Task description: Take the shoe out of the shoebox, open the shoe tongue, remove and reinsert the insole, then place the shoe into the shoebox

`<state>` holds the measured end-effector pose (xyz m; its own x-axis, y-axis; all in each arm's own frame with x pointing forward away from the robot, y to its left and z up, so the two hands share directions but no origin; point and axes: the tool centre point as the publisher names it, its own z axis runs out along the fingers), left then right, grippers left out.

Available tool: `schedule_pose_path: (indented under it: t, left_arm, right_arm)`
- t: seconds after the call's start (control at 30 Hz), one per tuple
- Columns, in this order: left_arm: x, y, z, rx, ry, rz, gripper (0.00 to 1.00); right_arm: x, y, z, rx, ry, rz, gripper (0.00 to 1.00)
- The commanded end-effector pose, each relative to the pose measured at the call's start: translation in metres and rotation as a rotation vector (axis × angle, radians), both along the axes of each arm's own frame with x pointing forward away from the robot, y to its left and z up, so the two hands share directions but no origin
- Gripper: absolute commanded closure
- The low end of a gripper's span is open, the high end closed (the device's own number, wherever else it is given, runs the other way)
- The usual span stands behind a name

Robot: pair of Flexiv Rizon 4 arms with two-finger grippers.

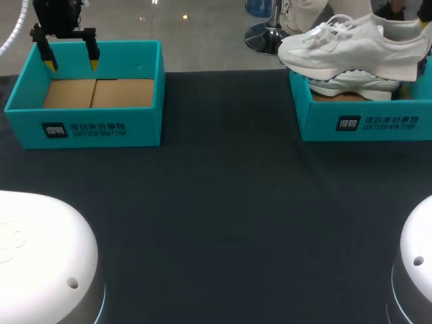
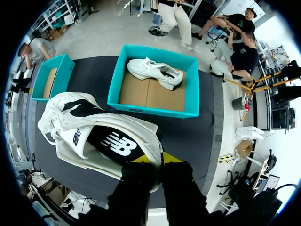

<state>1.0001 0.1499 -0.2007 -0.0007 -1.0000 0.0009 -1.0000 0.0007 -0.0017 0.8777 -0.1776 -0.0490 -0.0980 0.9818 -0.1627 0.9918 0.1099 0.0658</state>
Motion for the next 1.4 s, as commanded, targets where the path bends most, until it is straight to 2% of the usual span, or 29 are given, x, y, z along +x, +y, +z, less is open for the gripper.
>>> schedule_pose_path:
  t: [0.03, 0.17, 0.27, 0.6, 0.87, 1.4]
  left_arm:
    - [0.000, 0.000, 0.000, 0.001, 0.001, 0.000, 0.00]
    - [0.000, 0.000, 0.000, 0.001, 0.001, 0.000, 0.00]
    - [0.000, 0.000, 0.000, 0.001, 0.001, 0.000, 0.00]
    - [0.000, 0.000, 0.000, 0.001, 0.001, 0.000, 0.00]
    - [0.000, 0.000, 0.000, 0.001, 0.001, 0.000, 0.00]
    - [0.000, 0.000, 0.000, 0.001, 0.001, 0.000, 0.00]
  right_arm:
    - [-0.063, 0.026, -0.008, 0.002, -0.105, 0.028, 1.00]
    - [-0.093, 0.046, -0.015, 0.022, -0.101, 0.021, 1.00]
    - [-0.108, 0.060, -0.021, 0.026, -0.082, 0.026, 1.00]
    - [-0.137, 0.094, -0.036, 0.047, -0.030, 0.049, 1.00]
    - [-0.144, 0.123, -0.046, 0.047, 0.041, 0.078, 1.00]
    - [-0.144, 0.123, -0.046, 0.047, 0.041, 0.078, 1.00]
